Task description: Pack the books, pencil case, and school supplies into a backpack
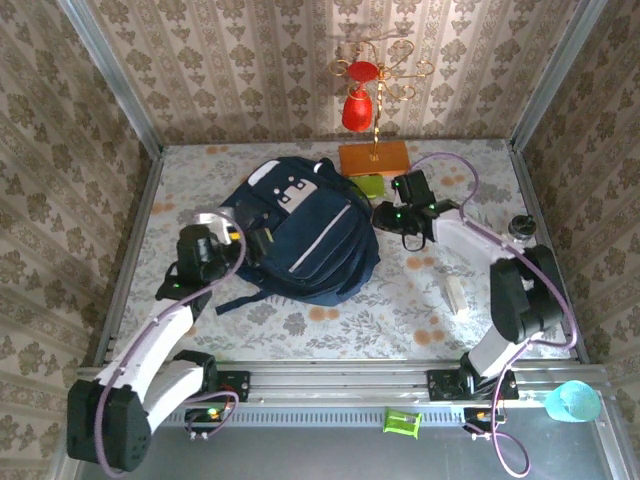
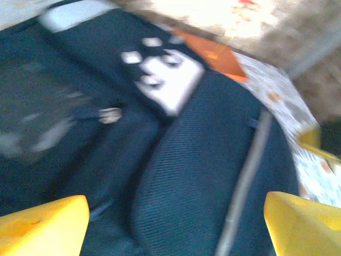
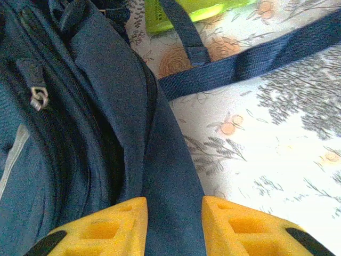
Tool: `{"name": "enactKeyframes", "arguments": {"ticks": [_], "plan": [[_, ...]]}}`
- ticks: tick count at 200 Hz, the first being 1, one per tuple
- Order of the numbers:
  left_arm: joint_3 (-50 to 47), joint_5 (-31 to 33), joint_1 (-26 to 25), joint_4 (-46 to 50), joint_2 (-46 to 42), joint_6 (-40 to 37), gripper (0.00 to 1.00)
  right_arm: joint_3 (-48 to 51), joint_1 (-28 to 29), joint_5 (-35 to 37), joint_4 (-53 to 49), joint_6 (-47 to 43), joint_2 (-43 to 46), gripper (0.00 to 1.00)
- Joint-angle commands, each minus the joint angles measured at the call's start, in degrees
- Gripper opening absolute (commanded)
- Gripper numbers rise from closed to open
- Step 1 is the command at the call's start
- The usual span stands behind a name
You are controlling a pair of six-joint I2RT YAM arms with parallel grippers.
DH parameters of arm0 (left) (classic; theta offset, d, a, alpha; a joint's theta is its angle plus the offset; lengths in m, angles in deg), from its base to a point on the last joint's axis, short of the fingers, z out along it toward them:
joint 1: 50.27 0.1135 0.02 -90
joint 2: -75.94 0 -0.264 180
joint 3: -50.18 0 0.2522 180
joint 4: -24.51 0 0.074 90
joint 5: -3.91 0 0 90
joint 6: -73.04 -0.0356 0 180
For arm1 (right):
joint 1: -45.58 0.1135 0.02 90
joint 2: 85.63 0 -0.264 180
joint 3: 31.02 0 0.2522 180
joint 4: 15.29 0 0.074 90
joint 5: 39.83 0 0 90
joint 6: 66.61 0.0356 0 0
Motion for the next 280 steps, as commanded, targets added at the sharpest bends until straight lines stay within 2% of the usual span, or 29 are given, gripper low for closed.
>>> {"name": "enactKeyframes", "arguments": {"ticks": [1,24,44,64,102,150,203,238,280], "plan": [[-0.39,-3.70,3.06,4.91,2.83,7.87,0.86,3.65,2.39,0.26,2.52,0.71,6.14,0.34],[0.98,-5.99,3.39,3.24,8.85,8.95,0.85,5.80,8.25,-1.16,6.95,0.49,8.66,0.35],[1.32,-6.96,3.79,1.35,12.99,9.79,0.83,5.14,12.12,-4.22,9.07,1.33,6.18,0.35],[0.81,-6.32,4.62,0.67,14.66,9.82,0.80,5.27,13.21,-7.11,12.03,3.17,3.11,0.35],[-1.04,-4.27,5.79,1.37,13.96,8.99,0.76,5.29,13.51,-7.22,13.05,3.53,-0.13,0.35],[-0.34,-7.35,5.90,-3.35,19.54,8.77,0.57,5.01,13.47,-6.96,13.37,3.64,-2.18,0.34],[-0.86,-8.37,5.94,-8.87,24.48,8.38,0.46,4.27,13.47,-5.59,12.16,2.59,-3.18,0.34],[-2.07,-10.03,5.92,-11.64,25.13,9.15,0.26,2.34,13.49,-4.40,8.62,0.41,-2.06,0.35],[-4.00,-12.05,5.34,-10.62,19.74,10.54,0.07,3.34,15.42,-3.25,4.68,0.13,6.38,0.39]]}}
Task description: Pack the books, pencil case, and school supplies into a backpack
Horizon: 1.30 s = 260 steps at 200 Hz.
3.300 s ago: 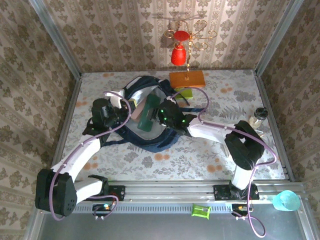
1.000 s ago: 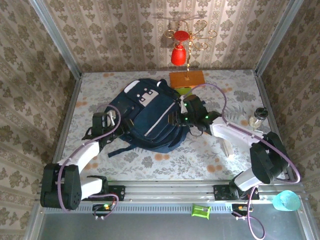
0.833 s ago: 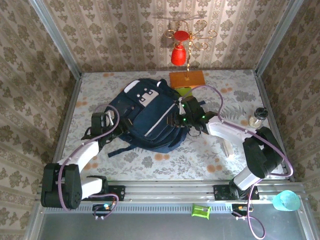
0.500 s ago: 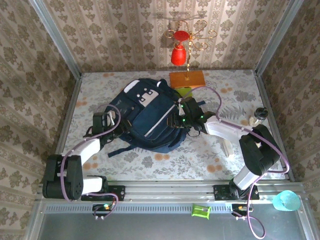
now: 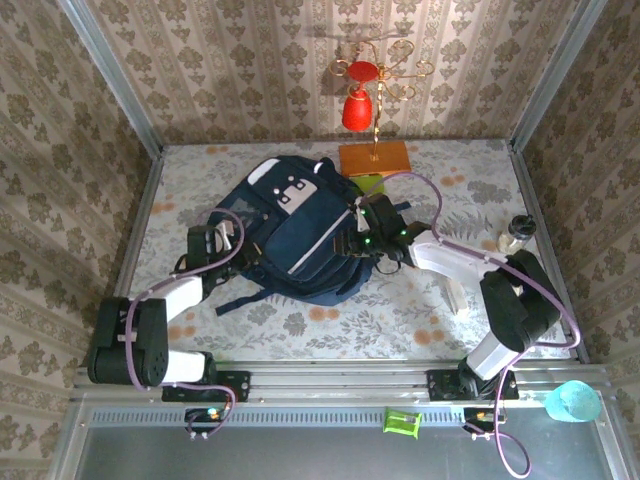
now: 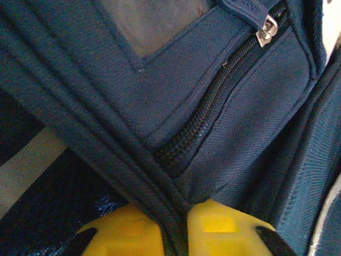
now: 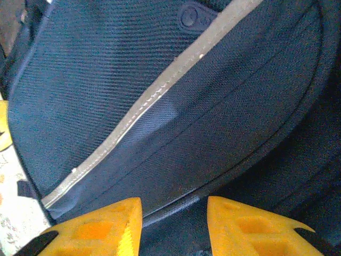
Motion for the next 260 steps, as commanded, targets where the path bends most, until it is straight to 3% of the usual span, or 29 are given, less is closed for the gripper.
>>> {"name": "enactKeyframes", "arguments": {"ticks": [1,32,60,87,138,153,199,260], "plan": [[-1.83,-2.02,-0.28,0.00,-3.67,0.38,0.07,-0.69,1.73,2.12,-2.90,-1.12,6.38,0.39],[-1.51,-2.54,-3.30,3.53,-9.54,1.63,0.05,1.15,9.47,-0.13,2.48,3.93,6.59,0.40],[-0.83,-2.32,-5.51,7.19,-12.51,2.39,0.04,0.26,18.04,-2.03,13.08,7.46,0.75,0.41],[-2.17,-1.52,-7.00,7.44,-14.11,4.39,0.05,-3.31,21.56,-3.30,15.98,7.87,-5.84,0.39],[-7.14,0.33,-10.25,6.77,-16.54,5.76,0.09,-0.68,18.52,1.86,10.16,6.01,-7.72,0.35],[-8.75,1.63,-10.63,7.75,-18.59,5.67,0.05,-1.02,16.40,2.35,7.17,4.13,-8.70,0.35],[-12.34,5.90,-12.87,10.00,-24.75,7.27,0.03,-6.93,12.65,0.65,2.64,-3.17,-13.99,0.34],[-11.87,9.92,-18.19,6.63,-23.30,9.74,0.07,-18.90,8.19,-5.23,0.19,-10.87,-21.86,0.32]]}}
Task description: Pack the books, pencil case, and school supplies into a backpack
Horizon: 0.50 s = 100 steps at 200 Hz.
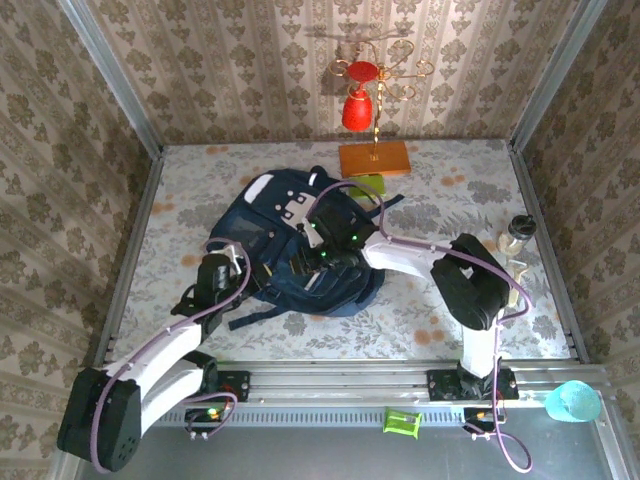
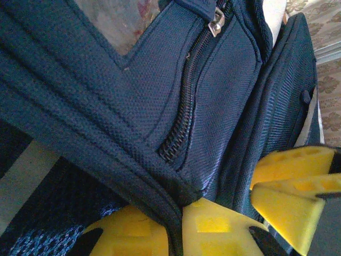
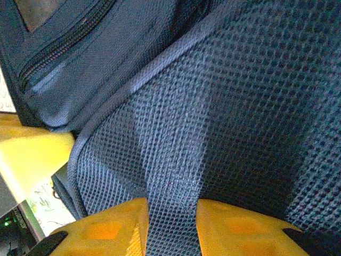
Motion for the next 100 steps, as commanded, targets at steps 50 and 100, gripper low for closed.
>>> {"name": "enactKeyframes", "arguments": {"ticks": [50,100], "plan": [[0.89,-4.81,-3.04,-1.00,2.27,0.08,0.12,-8.79,-2.75,-3.51,-0.92,-8.30,-7.50,0.32],[0.74,-4.09,-0.57,0.51,1.37,-0.34,0.36,-3.73,-4.14,-2.41,-0.09,-7.94,-2.19,0.32]]}}
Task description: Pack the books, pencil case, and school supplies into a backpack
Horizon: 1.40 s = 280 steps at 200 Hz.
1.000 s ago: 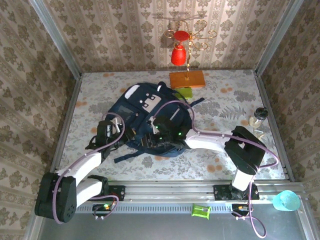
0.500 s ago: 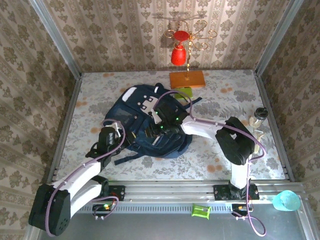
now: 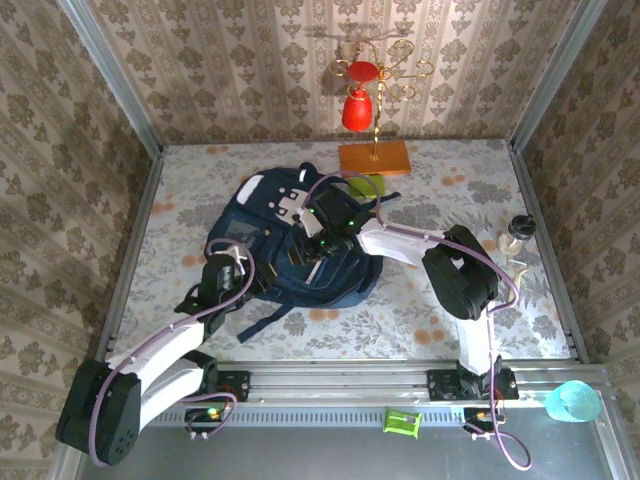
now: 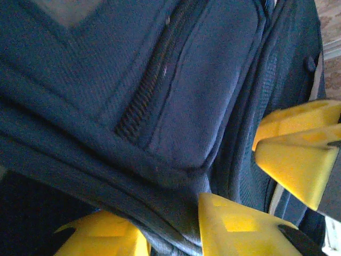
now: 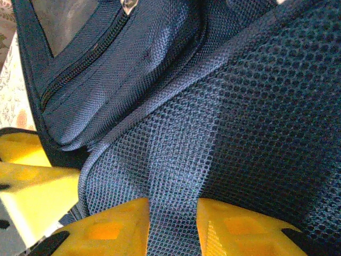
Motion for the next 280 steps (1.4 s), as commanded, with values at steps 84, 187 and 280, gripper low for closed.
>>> {"name": "enactKeyframes", "arguments": {"ticks": [84,187,280], "plan": [[0.11,-9.32,8.90,1.09,0.45,-2.25,0.50,6.72,-1.69,3.15,5.57,0.09,3.24,0.31],[-0.24,-11.70,10.50,-5.52,8.28,-2.50,0.13,16.40,3.63,6.86,10.93,6.79,16.69,0.36],[0.99,-17.22,9.22,-3.13,-1.33,4.43,0.00,25.43,17.94,18.05,41.40,31.66,11.80,0.45]]}}
